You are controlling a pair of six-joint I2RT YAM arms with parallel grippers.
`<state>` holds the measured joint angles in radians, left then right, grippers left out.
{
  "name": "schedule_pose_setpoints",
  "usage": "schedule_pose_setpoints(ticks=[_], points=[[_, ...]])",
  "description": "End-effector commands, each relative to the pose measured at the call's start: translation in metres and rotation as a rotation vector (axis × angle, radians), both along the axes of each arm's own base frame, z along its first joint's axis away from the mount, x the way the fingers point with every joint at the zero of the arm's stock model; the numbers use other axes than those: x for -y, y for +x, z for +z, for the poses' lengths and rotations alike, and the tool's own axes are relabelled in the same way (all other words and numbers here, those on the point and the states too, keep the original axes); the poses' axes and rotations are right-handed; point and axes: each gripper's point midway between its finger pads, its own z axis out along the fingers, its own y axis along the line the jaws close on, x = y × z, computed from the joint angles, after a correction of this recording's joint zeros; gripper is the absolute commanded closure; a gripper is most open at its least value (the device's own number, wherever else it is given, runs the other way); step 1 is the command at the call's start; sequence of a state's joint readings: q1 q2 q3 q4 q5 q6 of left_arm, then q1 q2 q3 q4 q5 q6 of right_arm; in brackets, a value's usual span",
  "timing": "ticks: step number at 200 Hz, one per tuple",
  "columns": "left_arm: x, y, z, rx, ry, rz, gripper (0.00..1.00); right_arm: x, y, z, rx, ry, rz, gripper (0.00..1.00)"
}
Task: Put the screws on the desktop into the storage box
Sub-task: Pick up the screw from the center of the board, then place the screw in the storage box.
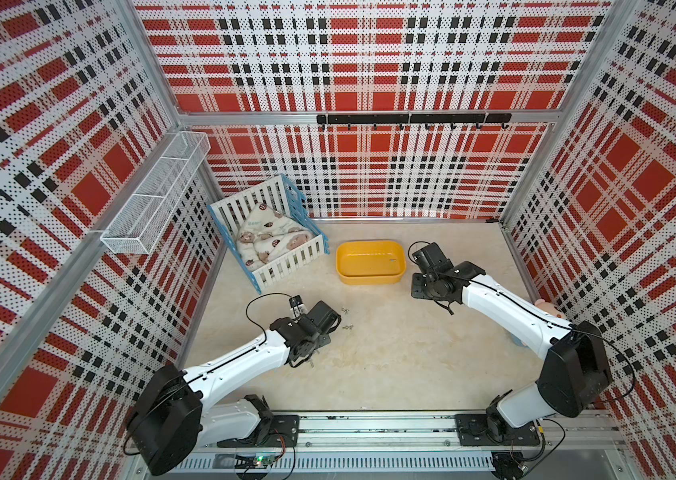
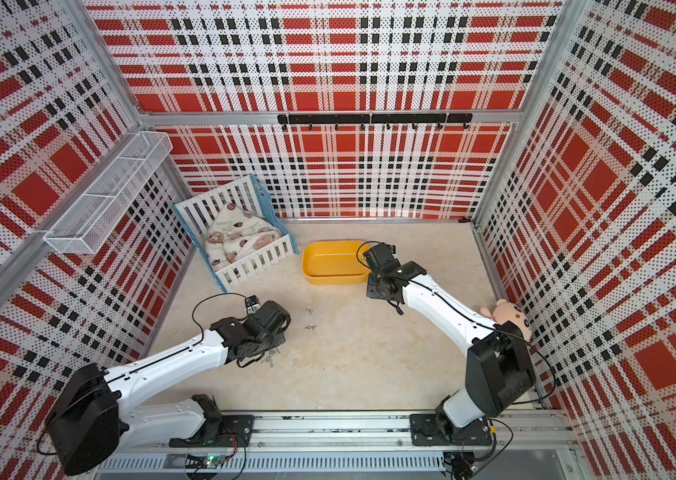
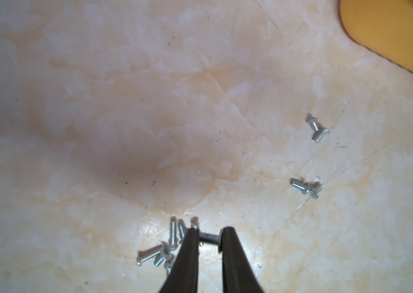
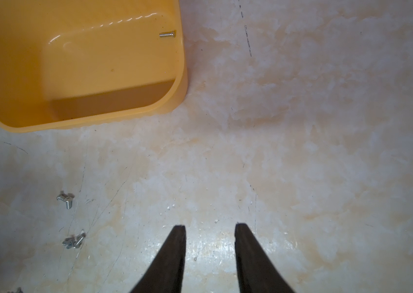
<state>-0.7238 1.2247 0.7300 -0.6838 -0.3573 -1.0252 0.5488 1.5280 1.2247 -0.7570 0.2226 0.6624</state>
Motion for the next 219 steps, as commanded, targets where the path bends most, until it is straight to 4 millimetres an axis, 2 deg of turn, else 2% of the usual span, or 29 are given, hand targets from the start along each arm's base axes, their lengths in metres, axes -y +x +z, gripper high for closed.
schedule_pose_setpoints(ticks=[1,27,69,94,129,162,219], points=[[0.001,0.012,0.016,0.027,0.063,-0.024,0.84,0.002,-0.001,0.005,0.020,-0.008,-0.004,0.62],[0.017,0.038,0.035,0.066,0.091,-0.055,0.84,0.006,-0.004,0.007,0.026,-0.017,-0.012,0.62],[0.053,0.085,0.069,0.140,0.100,-0.104,0.84,0.016,-0.009,0.011,0.037,-0.025,-0.032,0.61],[0.075,0.115,0.083,0.182,0.096,-0.125,0.84,0.024,-0.011,0.015,0.044,-0.026,-0.045,0.61],[0.106,0.157,0.087,0.211,0.074,-0.151,0.85,0.039,-0.016,0.017,0.049,-0.033,-0.070,0.61],[0.125,0.197,0.080,0.213,0.067,-0.163,0.85,0.050,-0.020,0.019,0.049,-0.044,-0.084,0.61],[0.138,0.249,0.034,0.157,0.062,-0.168,0.85,0.061,-0.023,0.018,0.047,-0.048,-0.101,0.60]])
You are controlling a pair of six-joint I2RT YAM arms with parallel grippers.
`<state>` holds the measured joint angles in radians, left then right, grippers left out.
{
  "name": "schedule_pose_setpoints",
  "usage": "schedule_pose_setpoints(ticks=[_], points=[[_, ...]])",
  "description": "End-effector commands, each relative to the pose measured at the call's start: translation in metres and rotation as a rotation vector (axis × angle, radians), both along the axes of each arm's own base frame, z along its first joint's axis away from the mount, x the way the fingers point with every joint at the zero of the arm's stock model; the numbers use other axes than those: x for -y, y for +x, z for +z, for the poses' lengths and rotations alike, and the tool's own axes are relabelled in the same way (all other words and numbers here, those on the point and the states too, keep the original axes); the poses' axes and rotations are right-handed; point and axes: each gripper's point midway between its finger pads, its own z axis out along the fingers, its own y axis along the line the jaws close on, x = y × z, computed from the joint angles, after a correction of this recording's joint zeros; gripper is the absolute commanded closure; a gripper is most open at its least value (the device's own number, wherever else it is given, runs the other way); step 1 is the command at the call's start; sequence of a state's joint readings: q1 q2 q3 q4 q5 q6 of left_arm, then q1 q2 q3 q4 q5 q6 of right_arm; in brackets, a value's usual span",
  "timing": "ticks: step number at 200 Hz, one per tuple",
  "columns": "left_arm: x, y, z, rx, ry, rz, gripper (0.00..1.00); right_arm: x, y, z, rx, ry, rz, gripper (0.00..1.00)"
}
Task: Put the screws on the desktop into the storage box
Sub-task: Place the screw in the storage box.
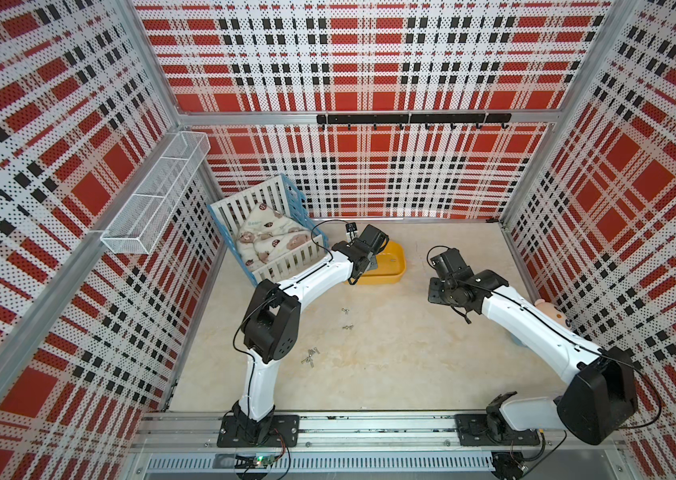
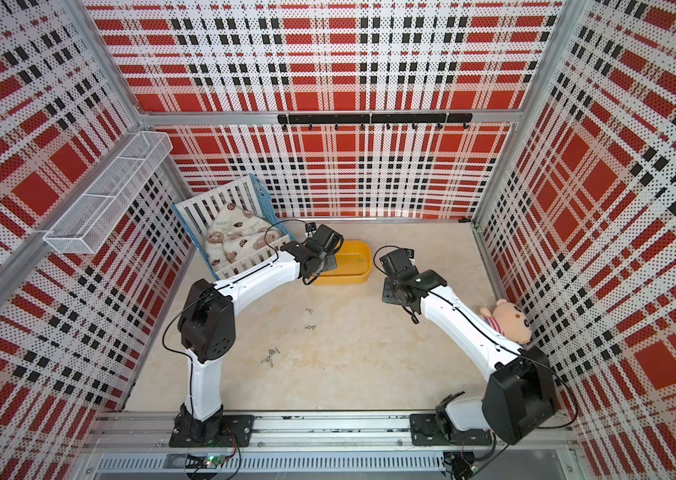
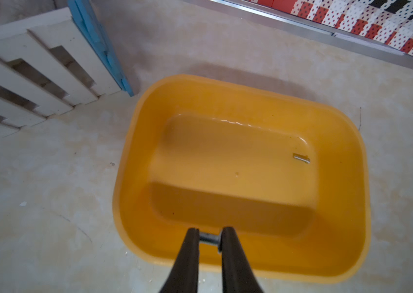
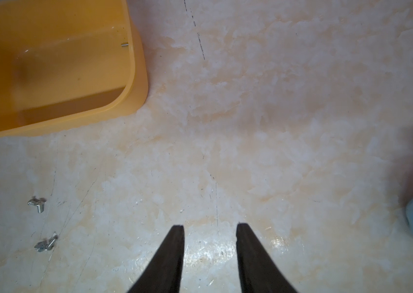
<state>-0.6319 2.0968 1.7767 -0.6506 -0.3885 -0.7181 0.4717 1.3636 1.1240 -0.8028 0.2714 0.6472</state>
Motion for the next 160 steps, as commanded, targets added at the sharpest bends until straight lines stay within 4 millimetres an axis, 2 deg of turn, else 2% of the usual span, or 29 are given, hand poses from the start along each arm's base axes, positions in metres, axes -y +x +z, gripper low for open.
schedule_pose_setpoints(ticks=[1,32,111,160], points=[[0.004,0.017,-0.015,-0.021,-0.003,-0.021,0.85,0.009,-0.003,0.004,0.011,-0.011,-0.013,0.60],[0.005,0.030,-0.041,-0.059,-0.002,-0.023,0.85,0.011,-0.002,0.001,0.004,-0.014,-0.012,0.59],[0.002,0.042,-0.082,-0.124,-0.006,-0.019,0.85,0.009,0.002,-0.007,-0.014,-0.014,0.002,0.58],[0.005,0.047,-0.085,-0.126,-0.018,-0.020,0.80,0.009,0.001,-0.007,-0.017,-0.014,0.004,0.56]])
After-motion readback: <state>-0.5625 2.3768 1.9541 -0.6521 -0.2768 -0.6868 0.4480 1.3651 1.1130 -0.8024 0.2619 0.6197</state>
